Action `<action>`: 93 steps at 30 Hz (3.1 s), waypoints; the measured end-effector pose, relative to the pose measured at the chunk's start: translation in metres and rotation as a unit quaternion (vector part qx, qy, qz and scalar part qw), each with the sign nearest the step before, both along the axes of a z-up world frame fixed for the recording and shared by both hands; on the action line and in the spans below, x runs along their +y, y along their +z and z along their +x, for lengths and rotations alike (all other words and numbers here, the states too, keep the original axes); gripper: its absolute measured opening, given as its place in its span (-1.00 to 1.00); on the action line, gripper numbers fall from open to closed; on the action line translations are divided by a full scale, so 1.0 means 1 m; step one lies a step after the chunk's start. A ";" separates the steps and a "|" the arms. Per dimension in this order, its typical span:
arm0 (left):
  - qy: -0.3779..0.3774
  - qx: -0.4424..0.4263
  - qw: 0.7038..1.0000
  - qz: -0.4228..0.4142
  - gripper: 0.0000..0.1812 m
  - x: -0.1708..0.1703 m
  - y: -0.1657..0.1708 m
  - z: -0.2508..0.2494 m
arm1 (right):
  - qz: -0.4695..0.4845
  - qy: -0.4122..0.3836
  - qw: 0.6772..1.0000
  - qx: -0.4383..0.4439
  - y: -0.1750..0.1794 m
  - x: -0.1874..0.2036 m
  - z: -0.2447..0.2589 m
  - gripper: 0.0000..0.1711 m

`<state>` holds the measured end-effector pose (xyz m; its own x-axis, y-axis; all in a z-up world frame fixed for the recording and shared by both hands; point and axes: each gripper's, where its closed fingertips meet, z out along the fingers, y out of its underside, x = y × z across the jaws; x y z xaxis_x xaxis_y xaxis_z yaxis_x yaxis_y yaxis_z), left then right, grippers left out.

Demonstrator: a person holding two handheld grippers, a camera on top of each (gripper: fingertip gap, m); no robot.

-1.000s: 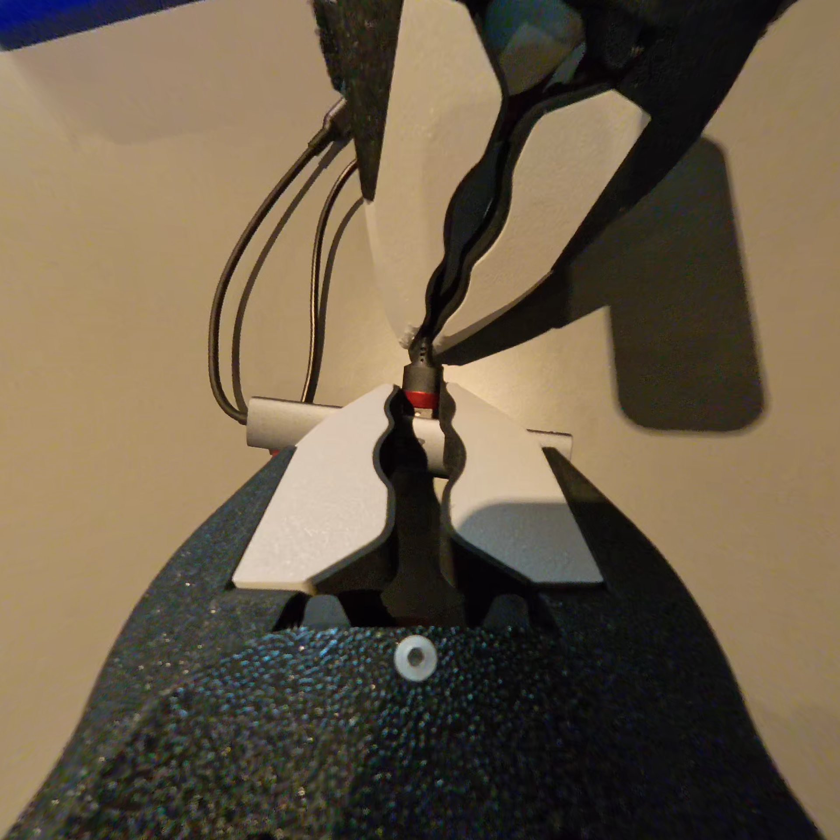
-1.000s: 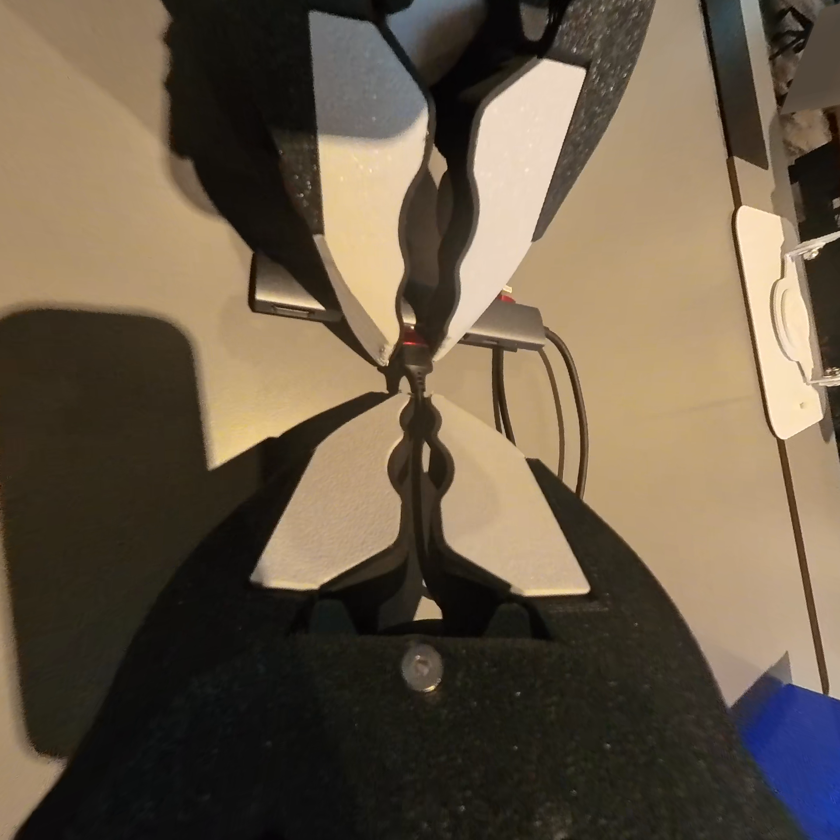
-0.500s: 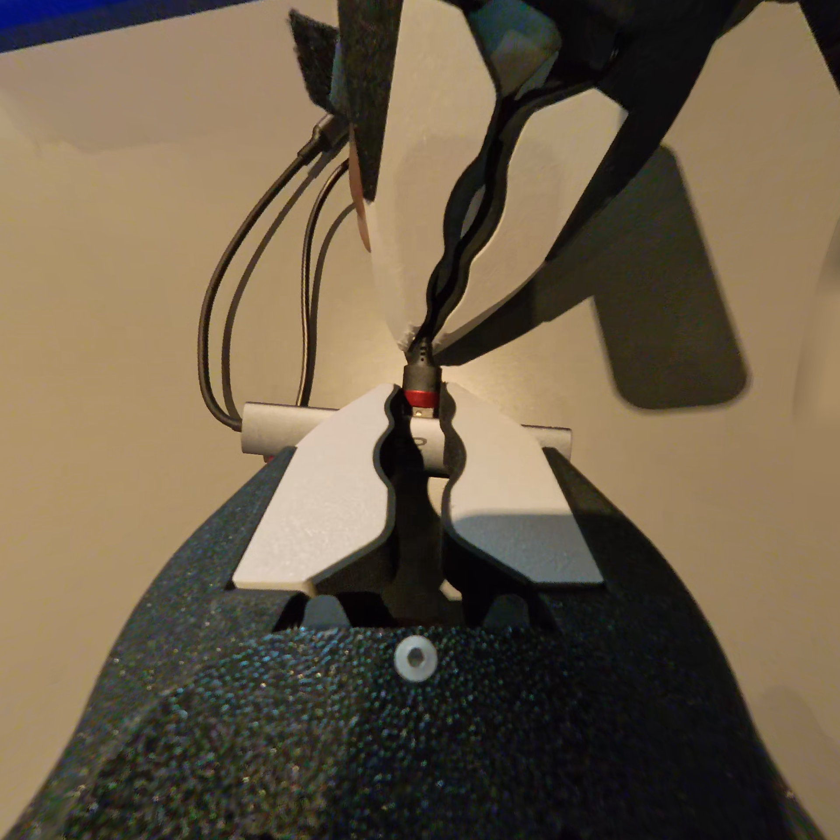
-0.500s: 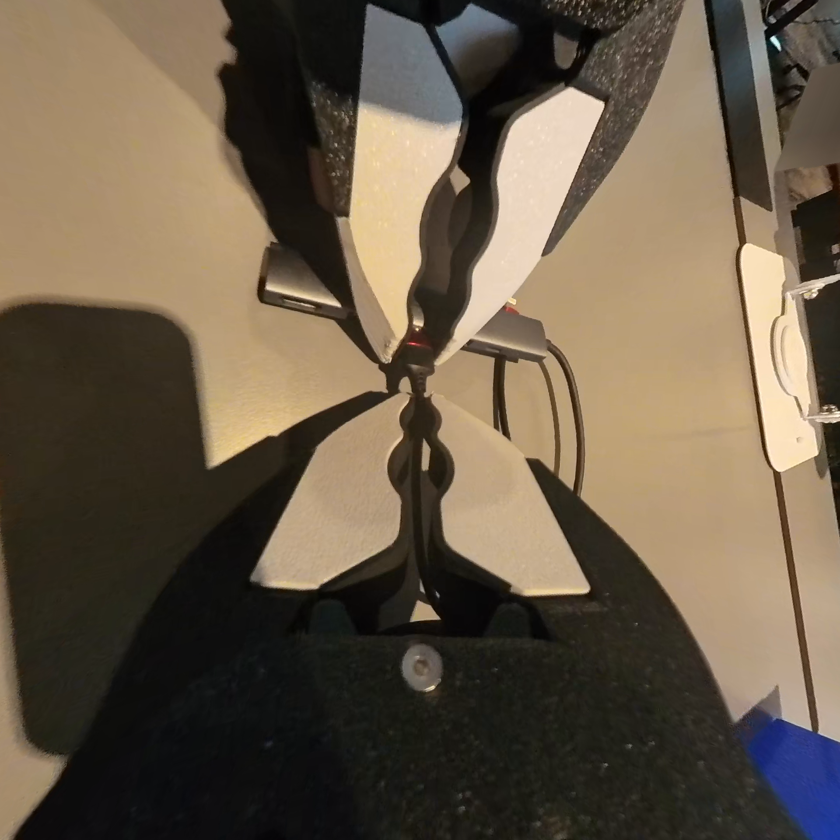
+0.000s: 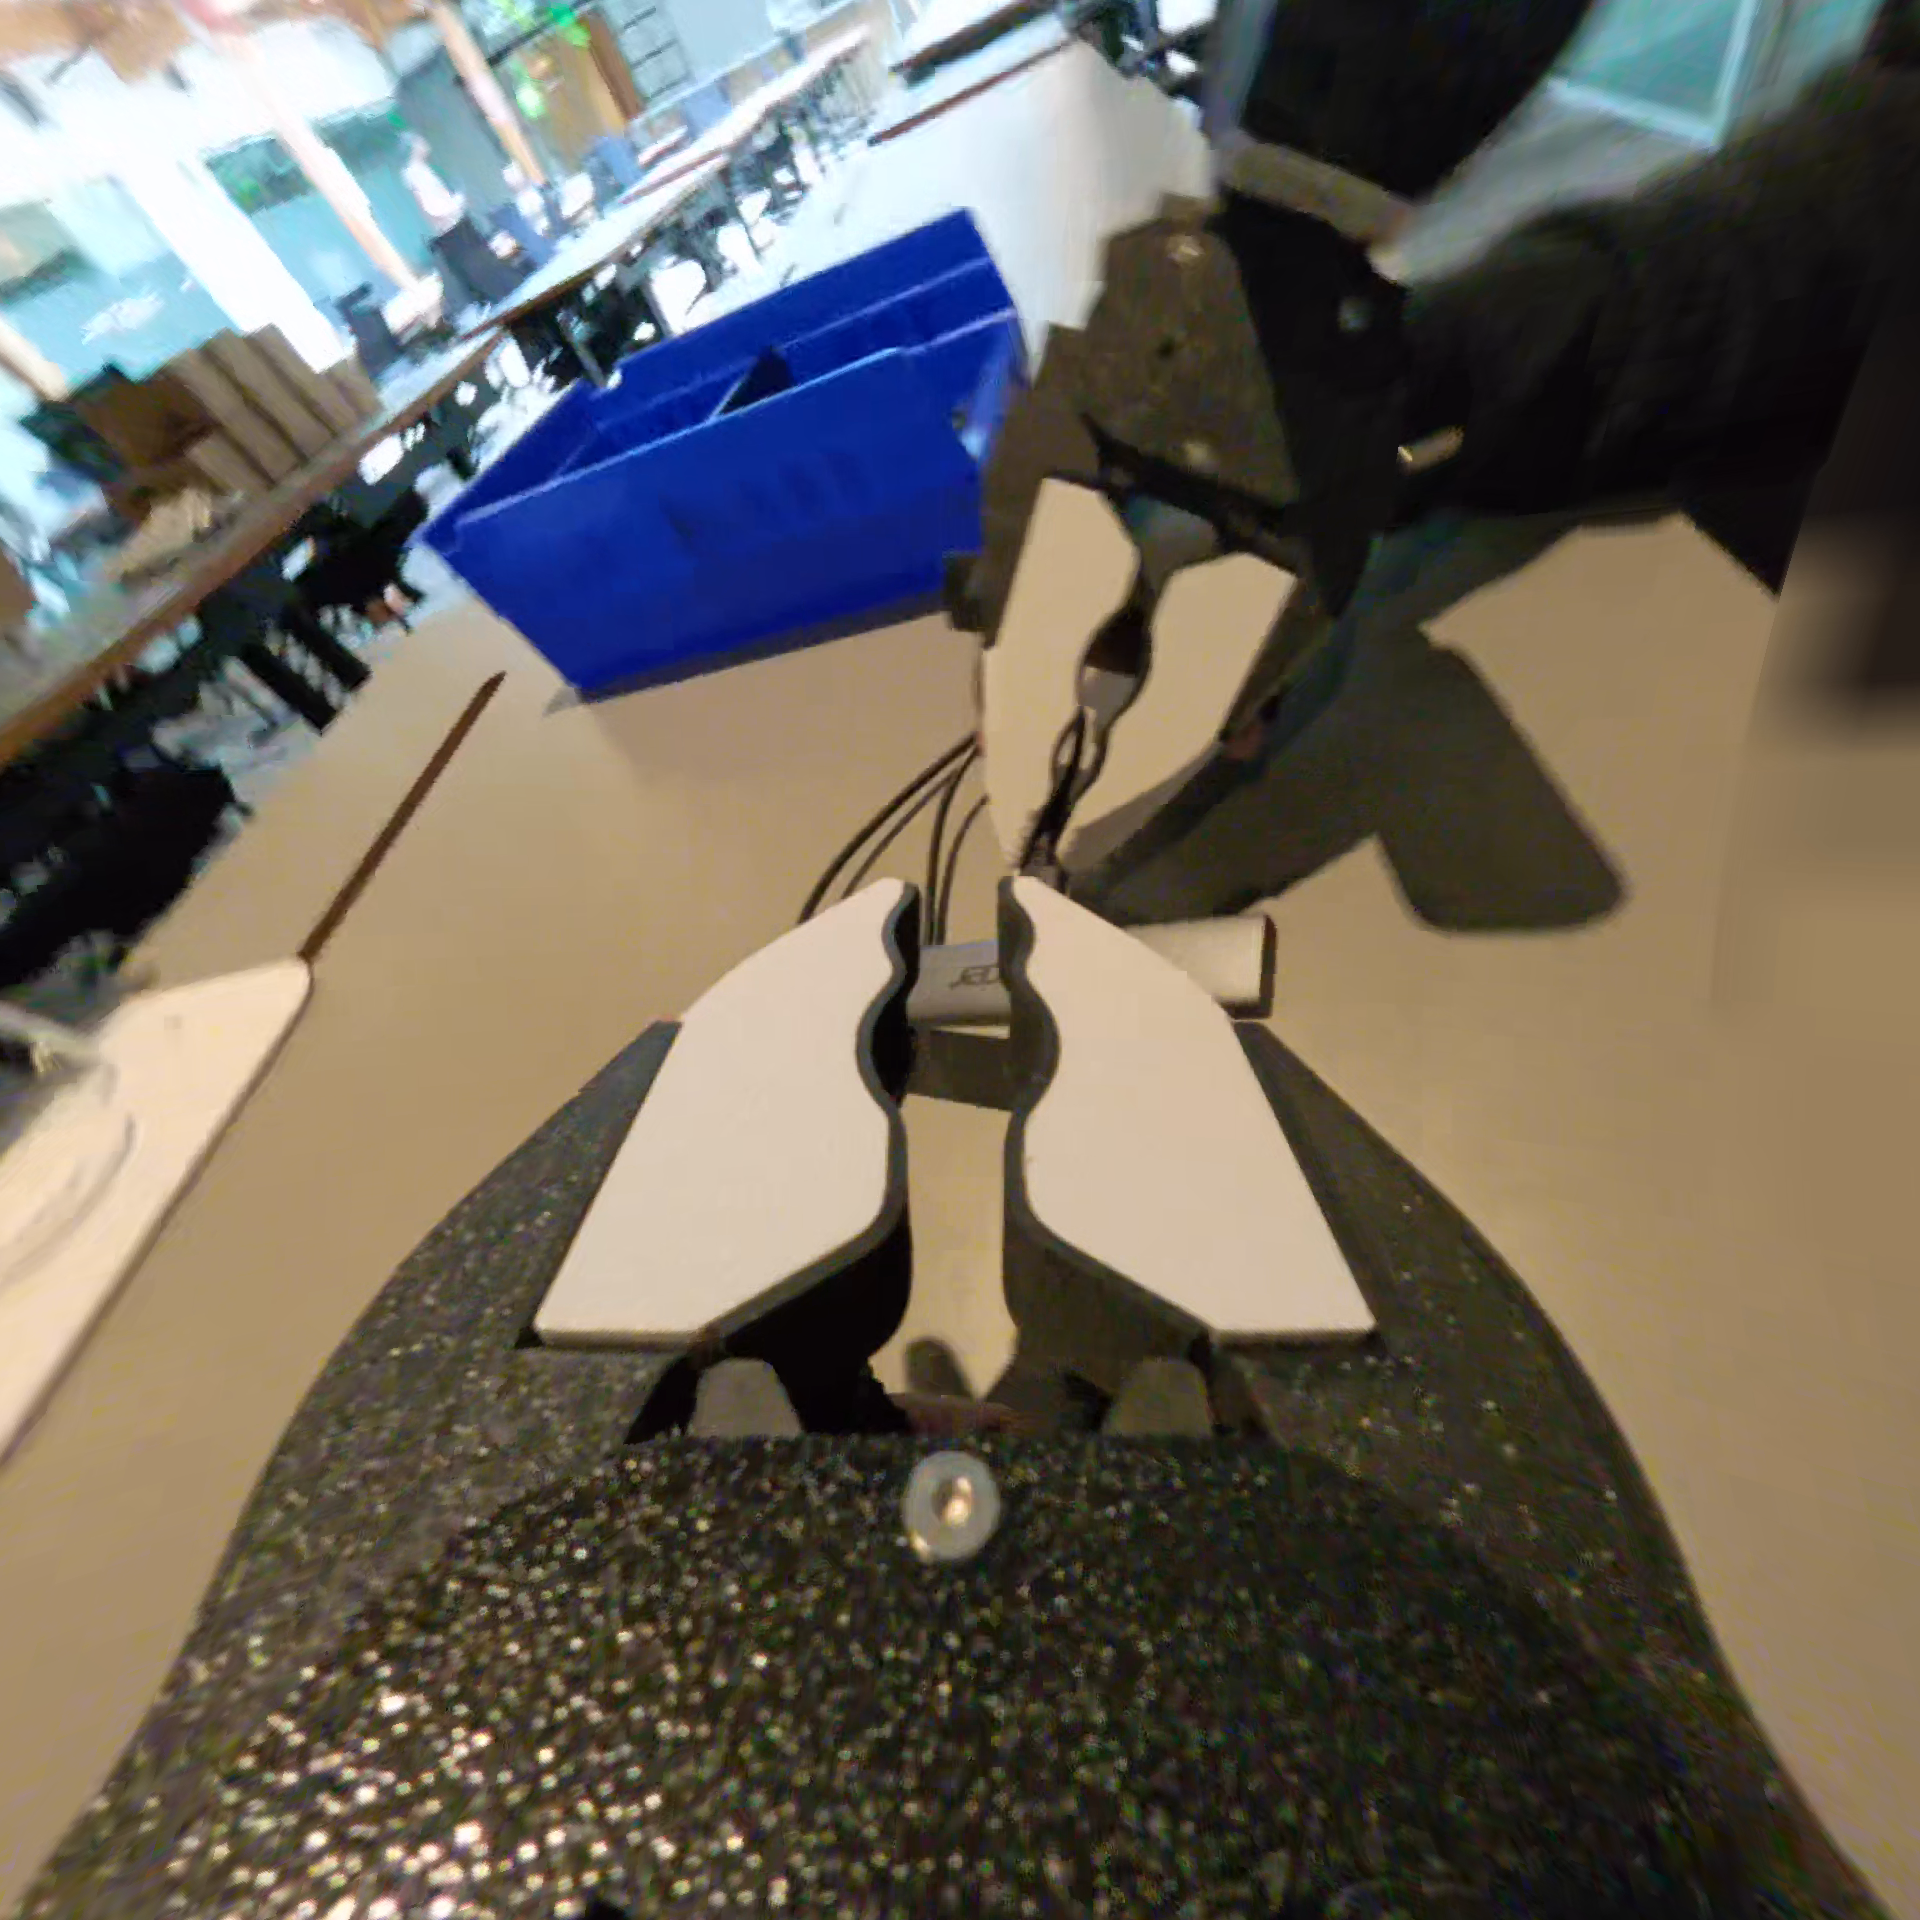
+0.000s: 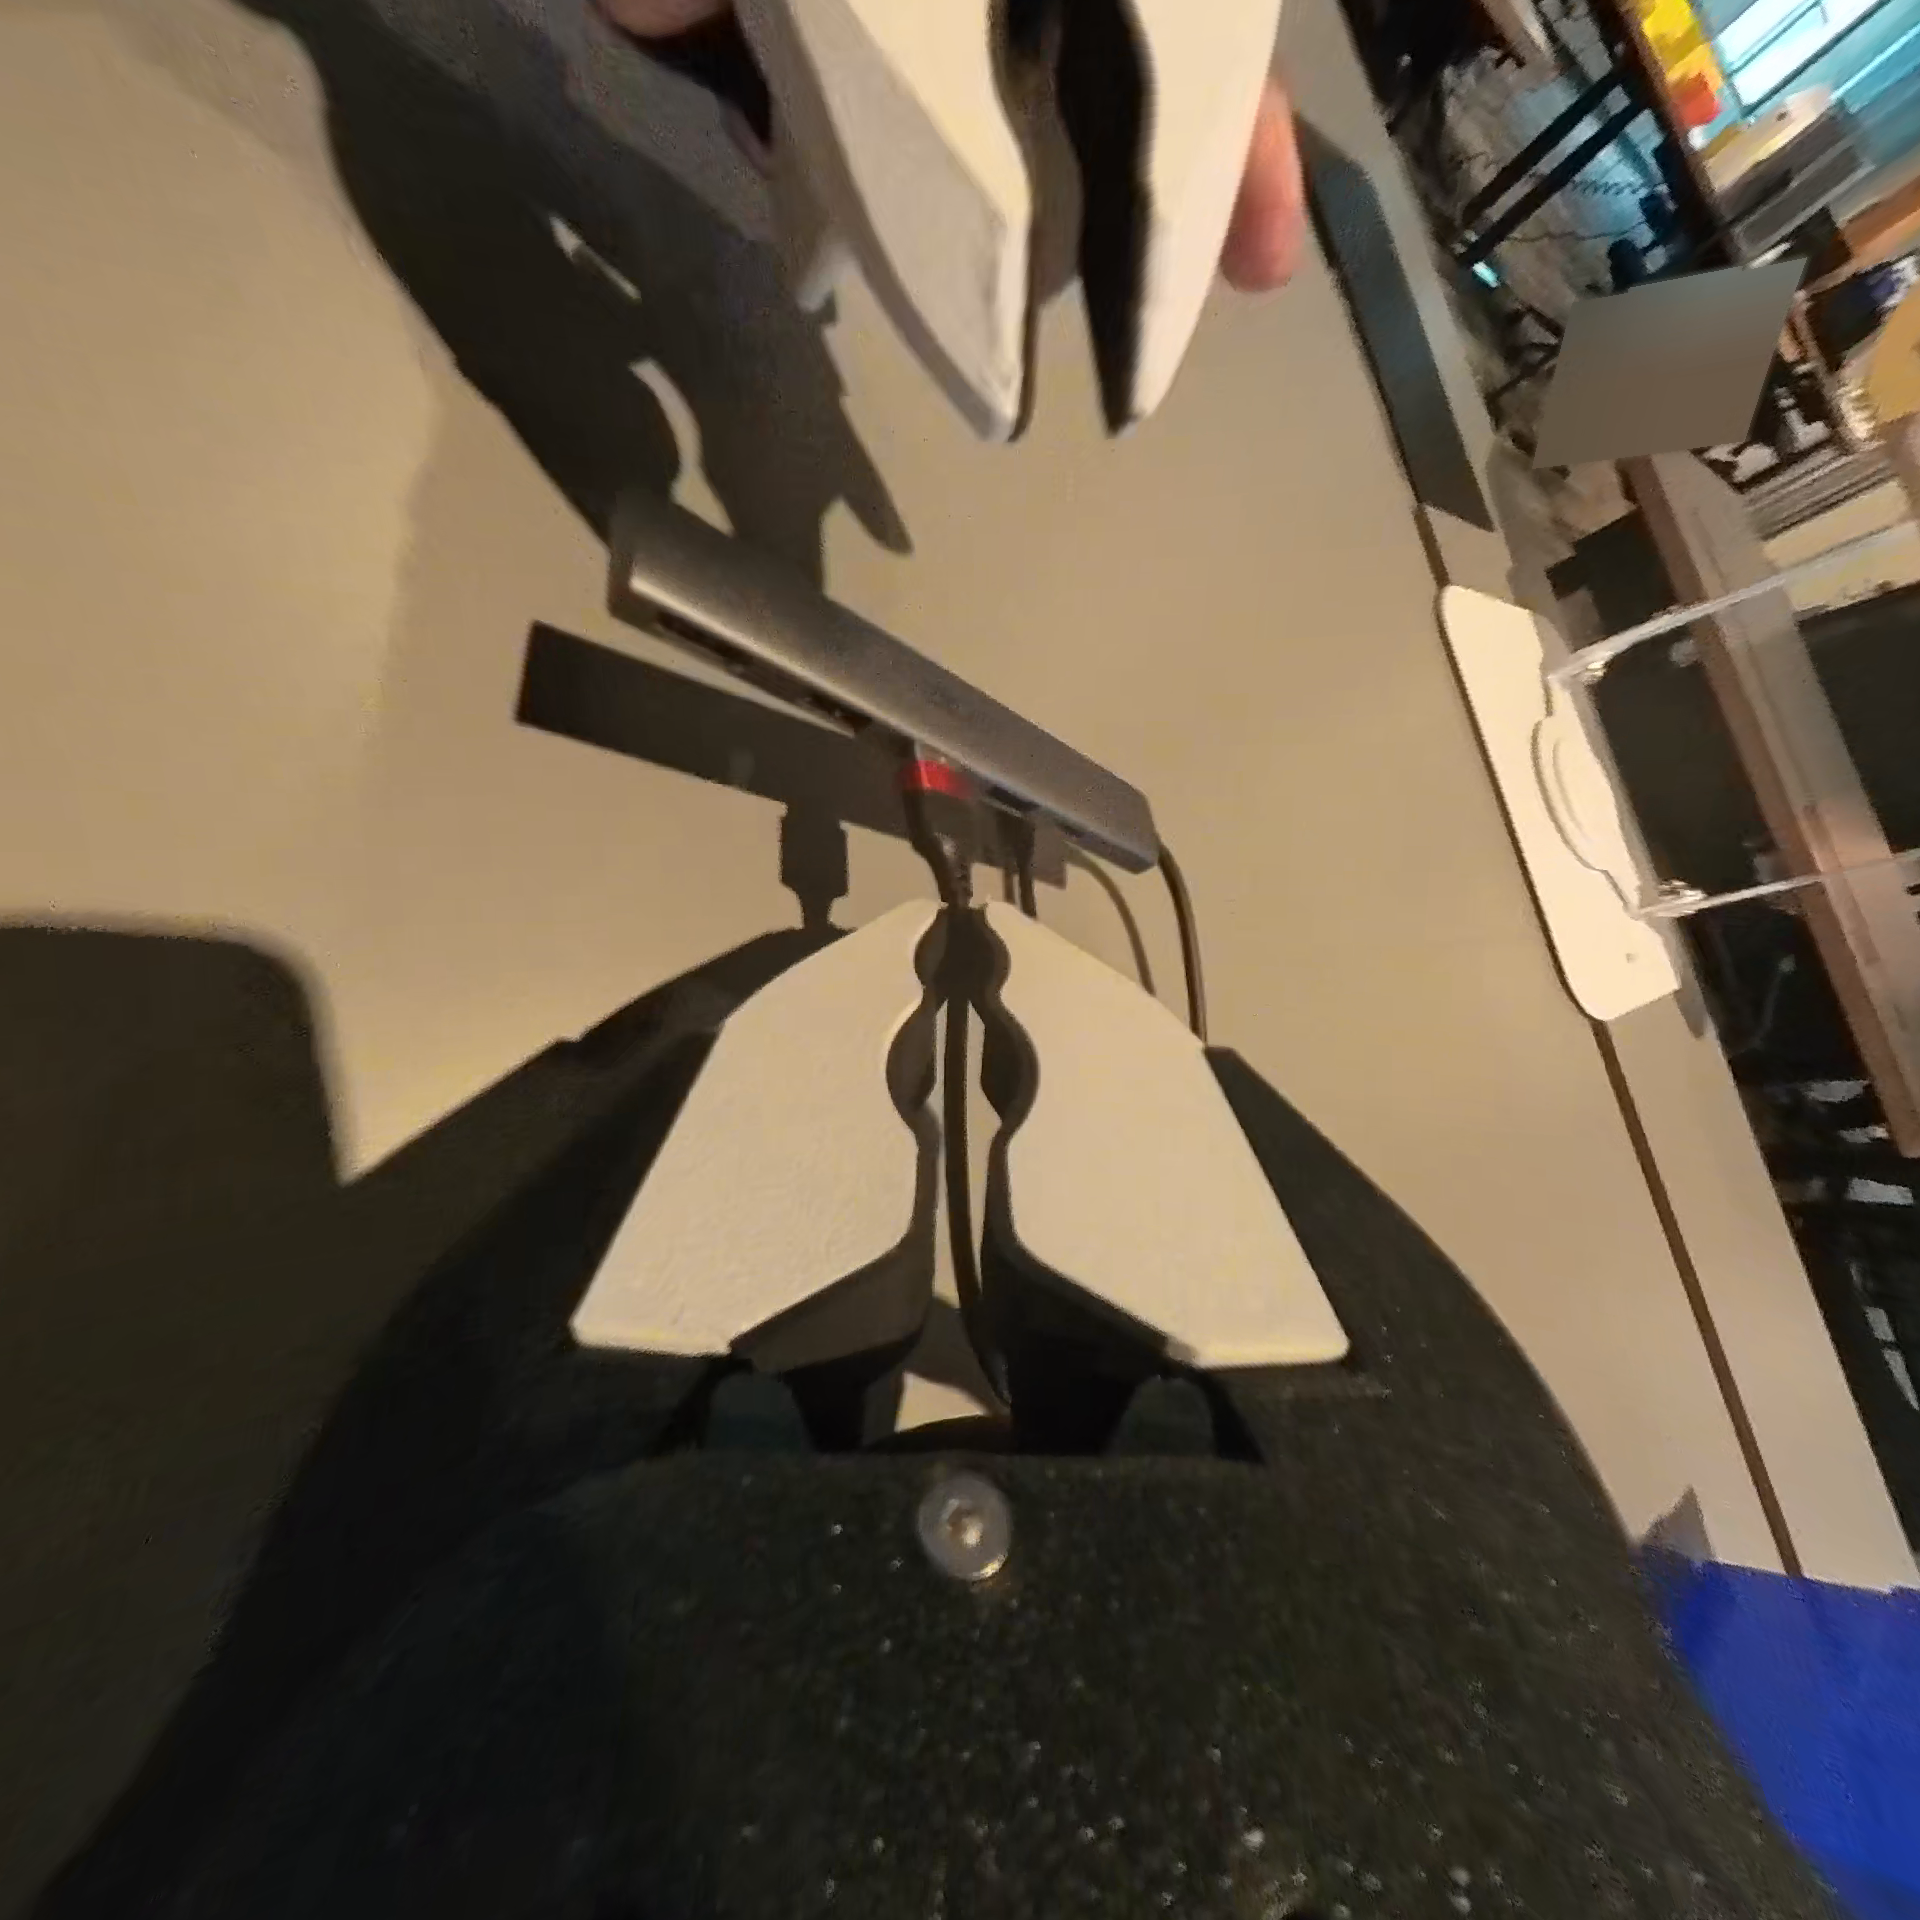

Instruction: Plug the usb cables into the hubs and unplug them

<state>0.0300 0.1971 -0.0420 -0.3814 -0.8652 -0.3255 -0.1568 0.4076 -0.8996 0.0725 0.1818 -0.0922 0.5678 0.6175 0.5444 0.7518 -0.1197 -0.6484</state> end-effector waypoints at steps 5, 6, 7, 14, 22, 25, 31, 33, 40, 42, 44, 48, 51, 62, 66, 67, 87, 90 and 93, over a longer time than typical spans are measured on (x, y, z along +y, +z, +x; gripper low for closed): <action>0.085 0.094 0.974 -0.188 -0.44 0.028 -0.015 0.007 | 0.080 -0.019 0.997 -0.006 0.023 0.007 0.005 -0.97; 0.080 0.102 0.966 -0.225 -0.43 0.026 -0.016 0.008 | 0.099 -0.018 0.995 -0.005 0.028 0.008 0.005 -0.97; 0.076 0.107 0.956 -0.262 -0.42 0.024 -0.015 0.009 | 0.115 -0.019 0.993 -0.005 0.033 0.008 0.005 -0.97; 0.026 0.100 0.857 -0.505 -0.47 0.021 0.012 0.012 | 0.201 -0.030 0.977 -0.059 0.052 0.008 0.008 -0.97; -0.002 0.142 0.842 -0.521 -0.48 -0.002 0.005 0.018 | 0.238 -0.023 0.965 -0.107 0.054 0.007 0.002 -0.97; -0.010 0.141 0.848 -0.511 -0.68 -0.009 0.005 0.021 | 0.243 -0.014 0.963 -0.112 0.054 0.006 -0.002 -0.97; -0.019 0.096 0.877 -0.470 -0.87 -0.008 0.015 0.021 | 0.252 -0.013 0.962 -0.106 0.056 0.006 -0.003 -0.97; -0.021 0.084 0.887 -0.453 -0.89 -0.009 0.018 0.021 | 0.259 -0.014 0.960 -0.106 0.057 0.006 -0.003 -0.96; -0.017 0.042 0.907 -0.418 -0.89 -0.005 0.025 0.021 | 0.296 -0.016 0.949 -0.106 0.064 0.006 -0.002 -0.91; -0.008 0.028 0.908 -0.418 -0.89 0.001 0.028 0.020 | 0.305 -0.022 0.948 -0.091 0.069 0.006 0.000 -0.81; 0.004 0.012 0.909 -0.417 -0.89 0.008 0.032 0.019 | 0.306 -0.030 0.949 -0.068 0.074 0.006 0.002 -0.72; 0.039 -0.029 0.913 -0.406 -0.89 0.023 0.040 0.018 | 0.304 -0.041 0.951 -0.025 0.081 0.006 0.007 -0.65; 0.065 -0.062 0.911 -0.403 -0.89 0.034 0.045 0.018 | 0.301 -0.044 0.953 0.006 0.085 0.005 0.008 -0.65; 0.115 -0.160 0.889 -0.414 -0.90 0.059 0.062 0.011 | 0.176 -0.019 0.964 0.198 0.072 0.008 -0.008 -0.64; 0.116 -0.185 0.882 -0.417 -0.90 0.061 0.066 0.009 | 0.118 -0.004 0.956 0.269 0.065 0.011 -0.018 -0.64; 0.117 -0.191 0.881 -0.416 -0.90 0.062 0.067 0.009 | 0.107 -0.001 0.953 0.283 0.064 0.012 -0.020 -0.64; 0.200 -0.305 0.830 -0.422 -0.90 0.128 0.095 0.020 | 0.088 -0.023 0.915 0.393 0.124 0.078 -0.027 -0.61; 0.212 -0.341 0.817 -0.413 -0.90 0.141 0.088 0.019 | 0.101 -0.050 0.893 0.435 0.123 0.106 -0.014 -0.59; 0.220 -0.334 0.809 -0.430 -0.90 0.149 0.075 0.013 | 0.091 -0.067 0.864 0.491 0.102 0.113 -0.008 -0.61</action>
